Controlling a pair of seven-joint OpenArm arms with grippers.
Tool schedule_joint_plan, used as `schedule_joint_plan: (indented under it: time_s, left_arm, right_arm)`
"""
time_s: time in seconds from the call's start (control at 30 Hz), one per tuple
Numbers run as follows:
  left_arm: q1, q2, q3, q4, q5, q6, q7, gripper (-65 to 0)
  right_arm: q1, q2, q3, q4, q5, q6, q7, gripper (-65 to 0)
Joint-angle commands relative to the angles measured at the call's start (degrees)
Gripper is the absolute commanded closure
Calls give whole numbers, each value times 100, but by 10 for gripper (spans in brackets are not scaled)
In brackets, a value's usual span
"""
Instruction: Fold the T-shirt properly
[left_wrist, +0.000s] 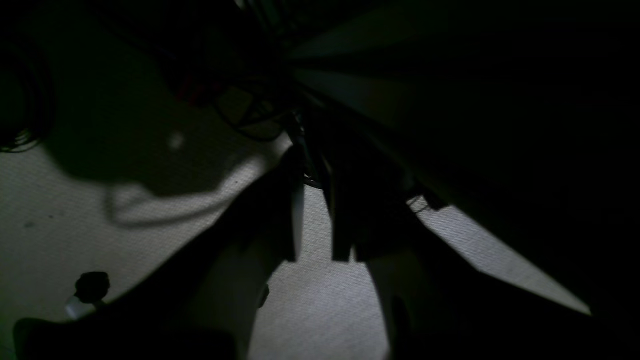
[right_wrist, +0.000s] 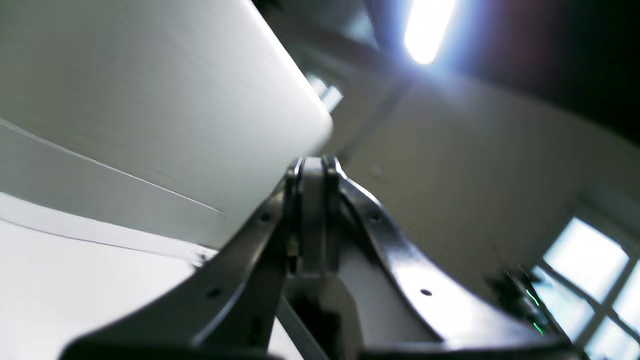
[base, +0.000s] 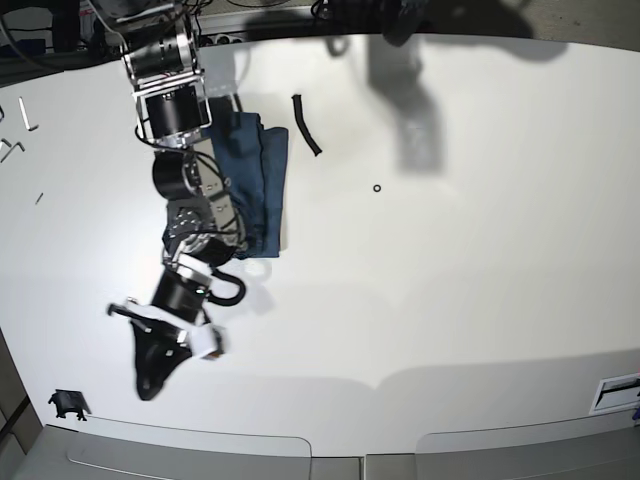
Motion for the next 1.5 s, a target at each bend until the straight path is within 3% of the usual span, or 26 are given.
schedule_joint_plan:
  time_s: [0.0,0.2,0.43,0.5,0.6,0.8,0.93,1.07,1.13,1.2,1.37,1.47]
  left_arm:
    - [63,42,9,26,11,-57,-52,-81]
    - [63,42,9,26,11,-57,-52,-81]
    - [63,42,9,26,11,-59,-52,-81]
    - [66,44,9,26,11,-59,-52,-81]
    - [63,44,9,26,11,-57,-52,-81]
    - [63,42,9,26,11,-57,-52,-81]
    - [66,44,9,26,11,-59,-52,-81]
    - [63,42,9,26,11,-59,-52,-81]
    - [63,42,9,26,11,-57,-52,-81]
    - [63,42,9,26,11,-59,-52,-81]
    - [63,42,9,26,11,-59,-55,-81]
    - [63,42,9,26,11,-59,-52,-81]
  right_arm:
    - [162,15,-151,116,-125,-95,114,0]
    - [162,15,-1054,116,597,-95,223,0]
    - [164,0,-1292,116,3582,-95,2181,0]
    - [164,0,-1292,116,4350,92,2612,0]
    - [162,2,-1292,116,4922,654,2662,0]
    - [162,2,-1292,116,5021,2253,2450,0]
    - [162,-66,-1292,116,5134,2889,2441,0]
    - [162,-162,-1281,116,5794,3003,2433,0]
    - [164,-181,-1276,116,5748,3003,2457,0]
    - [164,-192,-1276,116,5274,3003,2472,0]
    - [166,-302,-1276,116,3156,2994,2100,0]
    - [164,-306,-1276,116,2695,2979,2052,0]
